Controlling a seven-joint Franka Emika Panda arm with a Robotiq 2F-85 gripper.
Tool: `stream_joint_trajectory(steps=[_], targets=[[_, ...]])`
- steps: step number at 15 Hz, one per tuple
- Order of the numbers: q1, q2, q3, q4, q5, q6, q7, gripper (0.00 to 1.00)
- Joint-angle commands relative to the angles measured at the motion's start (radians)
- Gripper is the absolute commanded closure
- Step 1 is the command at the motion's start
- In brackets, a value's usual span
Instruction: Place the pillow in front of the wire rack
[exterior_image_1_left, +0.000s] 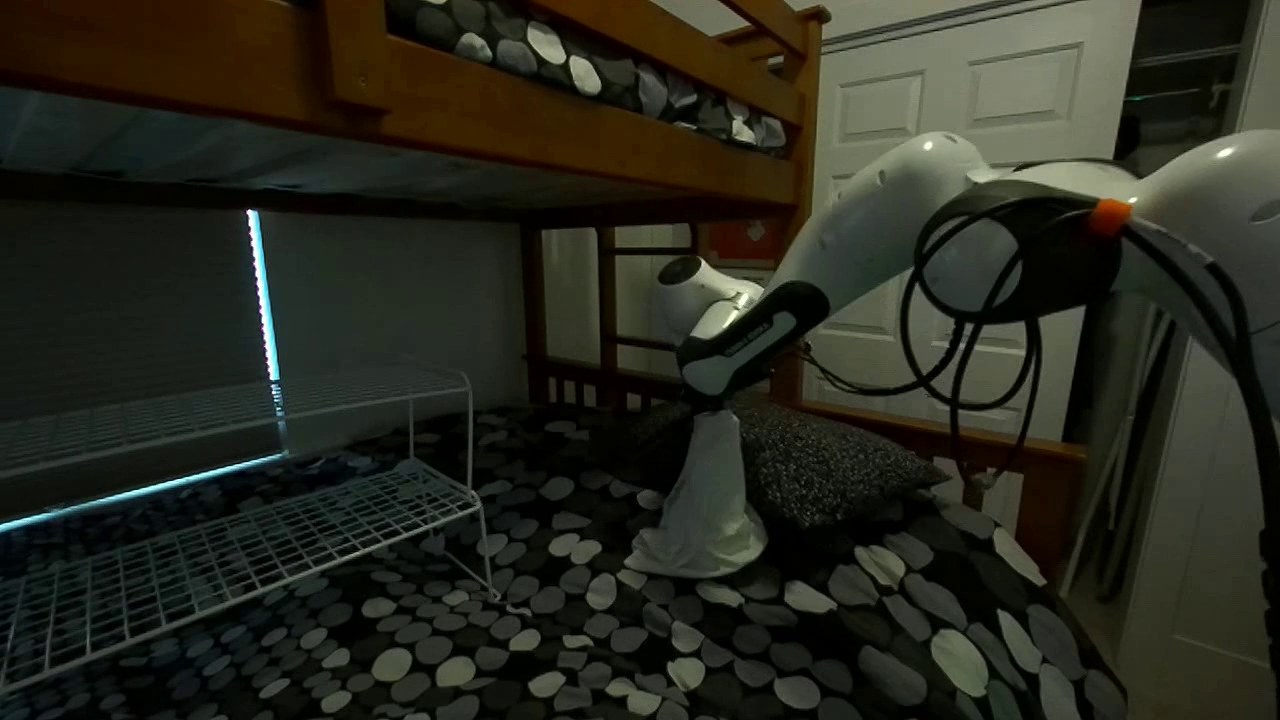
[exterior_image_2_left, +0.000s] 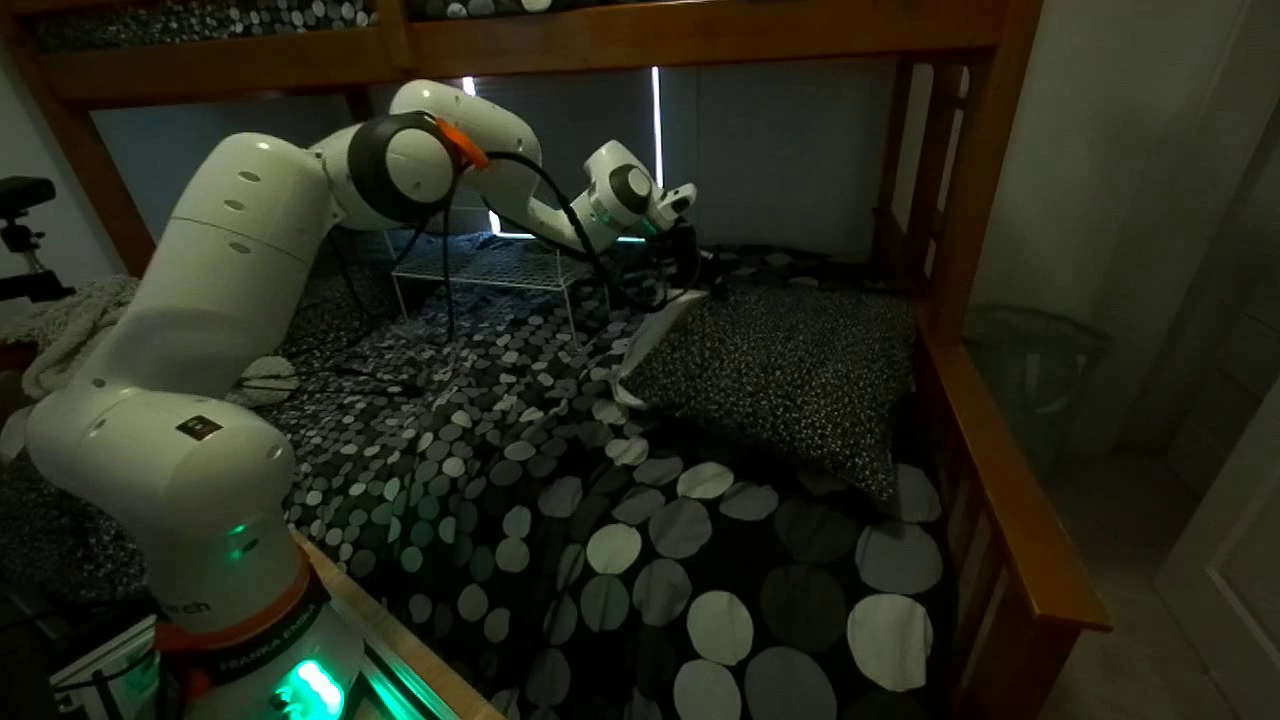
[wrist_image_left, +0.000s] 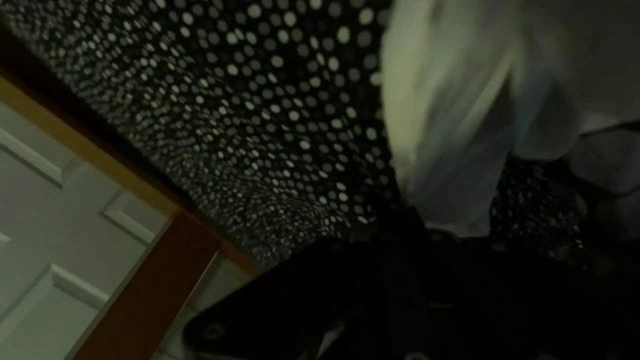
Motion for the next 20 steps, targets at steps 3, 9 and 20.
stream_joint_trajectory(steps=[3, 9, 20], targets=[[0.104, -0.276, -0.054, -0.237, -0.216, 0.019, 0.204, 0.99], [0.010, -0.425, 0.139, -0.388, -0.154, -0.205, 0.015, 0.99], [-0.054, -0.411, 0.264, -0.416, 0.013, -0.292, -0.333, 0.53]])
